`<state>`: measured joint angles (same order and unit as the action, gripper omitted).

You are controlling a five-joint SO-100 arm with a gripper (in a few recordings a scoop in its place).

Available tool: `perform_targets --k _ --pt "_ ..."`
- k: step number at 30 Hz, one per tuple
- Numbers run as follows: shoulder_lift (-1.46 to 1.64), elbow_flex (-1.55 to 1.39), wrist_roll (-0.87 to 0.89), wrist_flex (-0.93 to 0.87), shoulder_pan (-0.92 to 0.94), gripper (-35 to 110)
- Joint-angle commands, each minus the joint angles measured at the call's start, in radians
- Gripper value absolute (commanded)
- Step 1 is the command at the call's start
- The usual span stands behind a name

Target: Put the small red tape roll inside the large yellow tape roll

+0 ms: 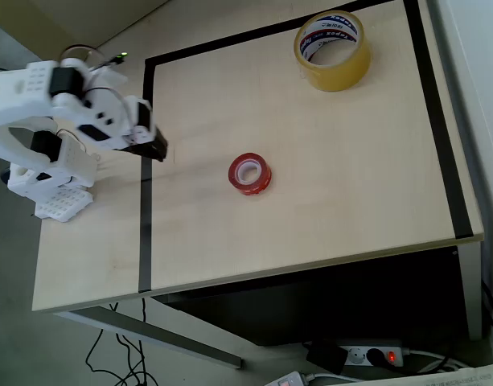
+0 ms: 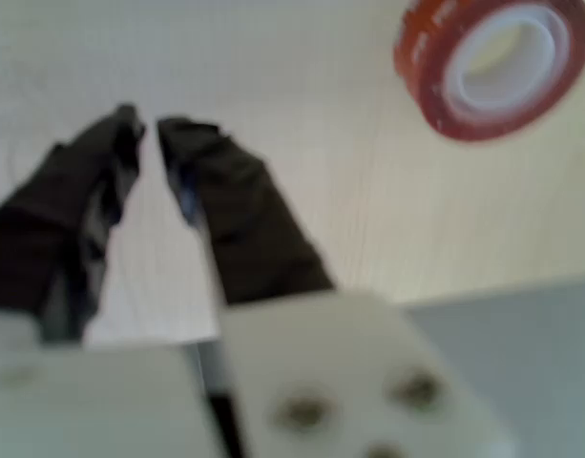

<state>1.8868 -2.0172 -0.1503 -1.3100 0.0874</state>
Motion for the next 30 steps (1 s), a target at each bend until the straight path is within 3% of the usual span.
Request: perform_targets --k 1,5,10,30 --pt "-0.173 0.204 -0.058 -0.023 -0.003 10" --pt "-0.230 0.310 -0.078 -0.049 -0.028 26" --pt "-0.229 0.416 -0.080 -0.127 -0.055 32" --pt "-0.227 0.509 -0.117 -0.184 0.091 33"
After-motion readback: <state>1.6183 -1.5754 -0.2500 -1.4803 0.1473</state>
